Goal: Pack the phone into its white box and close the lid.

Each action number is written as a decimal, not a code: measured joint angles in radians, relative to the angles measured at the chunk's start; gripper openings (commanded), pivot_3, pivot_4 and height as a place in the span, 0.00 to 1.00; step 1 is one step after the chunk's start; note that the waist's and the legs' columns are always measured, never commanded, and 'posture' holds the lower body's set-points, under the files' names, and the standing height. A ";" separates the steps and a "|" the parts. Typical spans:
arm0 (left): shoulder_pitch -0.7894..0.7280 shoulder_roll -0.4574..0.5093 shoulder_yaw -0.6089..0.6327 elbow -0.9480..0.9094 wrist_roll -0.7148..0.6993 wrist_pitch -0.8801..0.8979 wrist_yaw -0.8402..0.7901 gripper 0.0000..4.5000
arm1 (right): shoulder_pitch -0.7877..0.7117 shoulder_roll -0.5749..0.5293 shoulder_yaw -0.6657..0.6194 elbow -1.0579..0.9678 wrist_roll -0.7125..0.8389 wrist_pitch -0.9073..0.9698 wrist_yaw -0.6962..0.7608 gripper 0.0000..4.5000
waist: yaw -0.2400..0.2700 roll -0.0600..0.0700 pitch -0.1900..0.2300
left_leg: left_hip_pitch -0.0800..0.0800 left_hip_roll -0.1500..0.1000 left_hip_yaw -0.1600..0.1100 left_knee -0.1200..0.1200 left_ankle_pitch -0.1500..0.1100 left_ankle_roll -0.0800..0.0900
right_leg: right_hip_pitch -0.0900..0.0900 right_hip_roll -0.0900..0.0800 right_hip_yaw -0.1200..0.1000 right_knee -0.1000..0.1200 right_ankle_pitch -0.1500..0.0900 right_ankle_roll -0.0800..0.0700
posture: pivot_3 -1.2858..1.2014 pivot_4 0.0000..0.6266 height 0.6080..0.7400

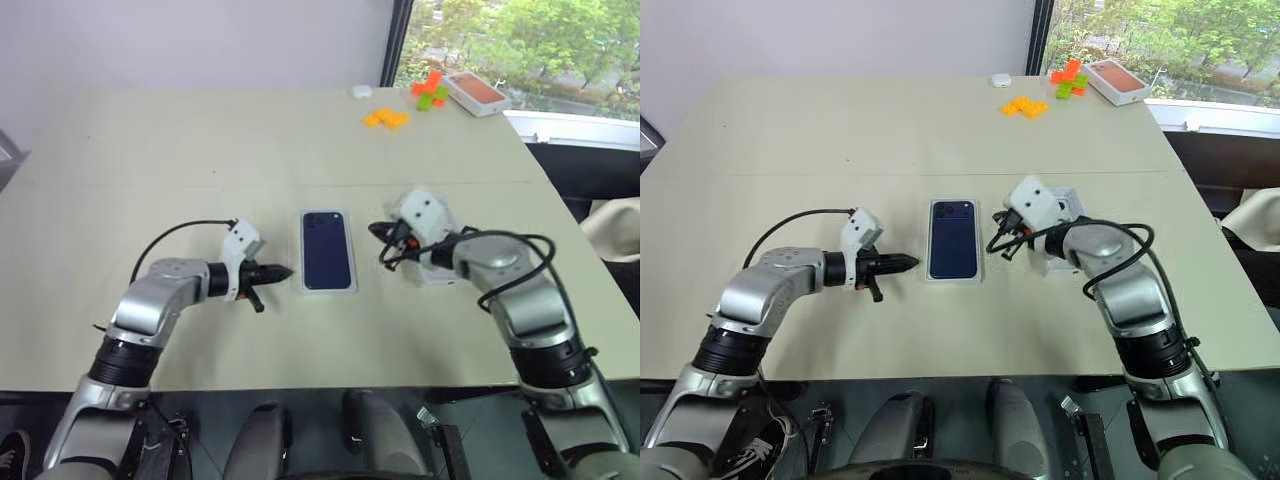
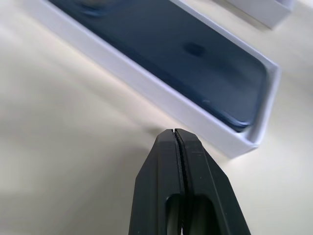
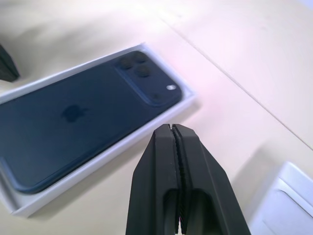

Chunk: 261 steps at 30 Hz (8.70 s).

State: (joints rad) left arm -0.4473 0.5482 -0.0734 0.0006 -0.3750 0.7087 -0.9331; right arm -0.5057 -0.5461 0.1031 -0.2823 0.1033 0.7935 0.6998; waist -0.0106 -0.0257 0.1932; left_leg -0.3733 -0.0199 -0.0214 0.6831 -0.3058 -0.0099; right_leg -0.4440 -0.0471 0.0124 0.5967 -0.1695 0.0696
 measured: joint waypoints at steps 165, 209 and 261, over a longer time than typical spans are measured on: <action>0.102 0.082 0.245 -0.030 -0.199 -0.212 -0.023 0.14 | -0.196 0.679 -0.423 0.569 1.257 0.397 -0.878 0.00 | -0.034 0.005 0.002 | -0.014 0.002 0.003 -0.003 -0.003 0.004 | -0.018 0.000 0.001 0.002 0.001 0.000 | 0.52 0.24 1.00; 0.017 -0.209 0.078 0.078 -0.082 -0.342 0.063 0.00 | -0.018 -0.162 0.022 0.177 0.575 0.016 -0.020 0.01 | -0.025 0.004 0.001 | -0.013 0.001 0.007 0.002 -0.003 0.005 | -0.015 0.001 0.004 0.001 0.001 0.002 | 0.52 0.24 1.00; 0.018 -0.224 0.008 0.104 0.107 -0.190 0.253 0.00 | -0.016 0.011 0.179 0.263 -0.116 -0.464 -0.003 0.01 | -0.001 0.003 0.000 | 0.002 0.000 0.011 0.001 -0.003 0.005 | -0.001 -0.001 0.008 -0.001 0.003 0.003 | 0.52 0.24 1.00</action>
State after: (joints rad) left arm -0.4296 0.3244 -0.0652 0.1042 -0.2675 0.5185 -0.6805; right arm -0.5221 -0.5346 0.2822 -0.0194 -0.0127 0.3294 0.6968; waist -0.0120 -0.0226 0.1937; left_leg -0.3711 -0.0200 -0.0100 0.6843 -0.3085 -0.0046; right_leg -0.4446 -0.0477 0.0208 0.5957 -0.1669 0.0727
